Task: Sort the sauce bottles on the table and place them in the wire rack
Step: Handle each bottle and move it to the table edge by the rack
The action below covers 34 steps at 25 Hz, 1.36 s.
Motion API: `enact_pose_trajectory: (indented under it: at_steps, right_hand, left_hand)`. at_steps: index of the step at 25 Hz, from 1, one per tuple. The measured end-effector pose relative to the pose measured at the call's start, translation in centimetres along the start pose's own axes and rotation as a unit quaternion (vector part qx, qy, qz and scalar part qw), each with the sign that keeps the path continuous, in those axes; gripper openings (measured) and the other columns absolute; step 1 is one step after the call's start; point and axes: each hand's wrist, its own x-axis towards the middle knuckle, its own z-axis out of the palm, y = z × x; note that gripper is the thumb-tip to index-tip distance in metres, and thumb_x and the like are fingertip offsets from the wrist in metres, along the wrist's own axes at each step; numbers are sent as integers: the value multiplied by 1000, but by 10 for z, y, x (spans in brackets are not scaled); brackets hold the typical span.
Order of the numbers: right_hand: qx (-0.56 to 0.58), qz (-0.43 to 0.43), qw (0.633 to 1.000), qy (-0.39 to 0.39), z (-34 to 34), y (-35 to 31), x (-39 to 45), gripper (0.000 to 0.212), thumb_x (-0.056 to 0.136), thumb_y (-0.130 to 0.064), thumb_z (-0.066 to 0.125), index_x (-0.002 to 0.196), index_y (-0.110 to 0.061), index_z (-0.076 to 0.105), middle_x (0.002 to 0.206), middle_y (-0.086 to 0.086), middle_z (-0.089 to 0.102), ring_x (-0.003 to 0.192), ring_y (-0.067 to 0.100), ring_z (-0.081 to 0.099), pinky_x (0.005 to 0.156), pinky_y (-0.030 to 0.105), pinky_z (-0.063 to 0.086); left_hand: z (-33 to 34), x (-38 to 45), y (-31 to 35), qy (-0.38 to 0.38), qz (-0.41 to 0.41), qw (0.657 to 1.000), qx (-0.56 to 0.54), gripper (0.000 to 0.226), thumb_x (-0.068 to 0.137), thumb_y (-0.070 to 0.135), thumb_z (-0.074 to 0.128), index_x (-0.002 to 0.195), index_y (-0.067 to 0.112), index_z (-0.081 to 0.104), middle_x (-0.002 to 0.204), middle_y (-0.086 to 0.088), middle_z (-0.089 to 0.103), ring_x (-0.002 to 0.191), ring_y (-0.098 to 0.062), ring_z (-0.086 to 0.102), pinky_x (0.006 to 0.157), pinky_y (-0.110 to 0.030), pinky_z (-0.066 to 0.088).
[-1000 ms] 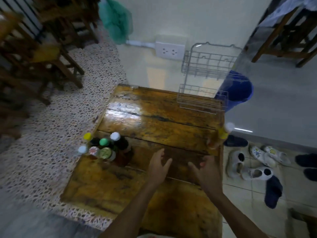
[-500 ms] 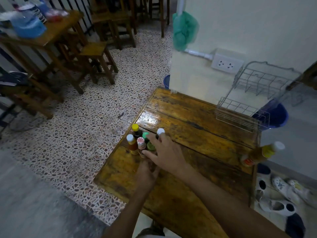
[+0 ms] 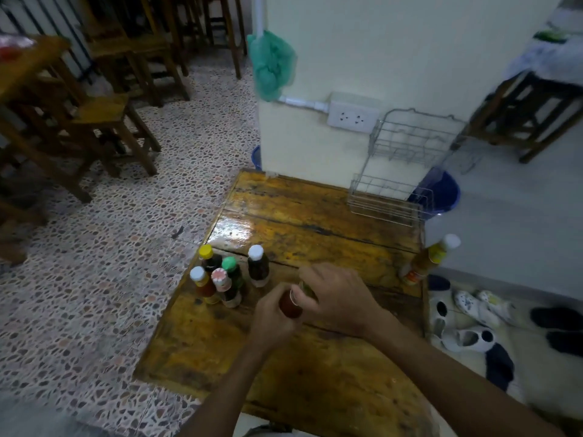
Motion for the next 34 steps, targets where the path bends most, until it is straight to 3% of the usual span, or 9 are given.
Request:
enact_pose_trajectory:
  at_steps: [3, 6, 11, 14, 17, 20, 23, 28, 34]
  right_hand:
    - [-101, -85, 991, 34, -21, 41, -21, 30, 101, -40, 49, 87, -17, 62, 70, 0, 53, 65, 16, 44, 41, 29, 32]
    - [-109, -43, 992, 45, -28, 70, -44, 27, 101, -33, 47, 81, -18, 57, 68, -1, 53, 60, 17, 46, 41, 31, 33]
    - [-28, 193, 979, 56, -2, 77, -85, 28, 102, -34, 40, 79, -21, 50, 61, -3, 56, 45, 19, 49, 38, 33, 39]
    - [11, 316, 947, 53, 18, 78, -107, 28, 101, -40, 31, 79, -27, 42, 58, -8, 46, 43, 15, 45, 41, 25, 26]
    - [21, 396, 917, -29, 27, 81, -117, 23, 101, -39, 33, 87, -26, 46, 72, -4, 52, 61, 23, 59, 51, 27, 35]
    - [-96, 332, 932, -106, 30, 77, -119, 23, 96, -29, 61, 107, -9, 62, 85, 11, 66, 70, 33, 68, 55, 36, 53]
    - [-35, 284, 958, -11, 3, 73, -111, 43, 104, -51, 38, 91, -18, 62, 70, -1, 62, 58, 18, 60, 46, 29, 40]
    - [-84, -23, 994, 61, -23, 74, -90, 40, 104, -45, 41, 86, -17, 63, 74, -1, 57, 65, 15, 47, 44, 29, 31]
    - [-48, 183, 982, 14, -15, 78, -90, 28, 102, -38, 36, 82, -21, 49, 61, -3, 57, 47, 19, 49, 43, 31, 36]
  left_hand:
    - [7, 33, 24, -165, 53, 985, 27, 39, 83, 36, 83, 117, 31, 65, 106, 15, 73, 93, -5, 71, 72, -20, 53]
    - [21, 58, 40, -277, 68, 955, 77, 52, 78, 39, 83, 125, 28, 66, 109, 13, 74, 95, -4, 70, 76, -27, 55]
    - [58, 55, 39, -299, -2, 946, 123, 44, 68, 40, 90, 105, 31, 67, 96, 9, 75, 82, -8, 70, 67, -37, 57]
    - [74, 45, 35, -289, -25, 933, 214, 53, 63, 45, 84, 109, 32, 62, 95, 13, 71, 80, -11, 68, 63, -37, 55]
    - [91, 27, 33, -243, -9, 916, 318, 48, 72, 46, 76, 112, 31, 56, 103, 10, 67, 90, -18, 67, 69, -35, 54]
    - [95, 16, 28, -237, -3, 918, 317, 46, 77, 41, 74, 118, 27, 57, 109, 6, 67, 97, -20, 67, 77, -41, 58]
    - [80, 32, 33, -324, -30, 936, 133, 45, 75, 37, 80, 116, 35, 63, 106, 11, 69, 91, -11, 68, 77, -38, 60]
    - [66, 62, 59, -425, 7, 904, 53, 16, 80, 31, 80, 84, 41, 68, 81, 15, 71, 70, -3, 66, 61, -27, 50]
    - [80, 55, 61, -319, 18, 945, 66, 23, 74, 47, 80, 93, 47, 66, 86, 19, 74, 73, -3, 70, 58, -20, 52]
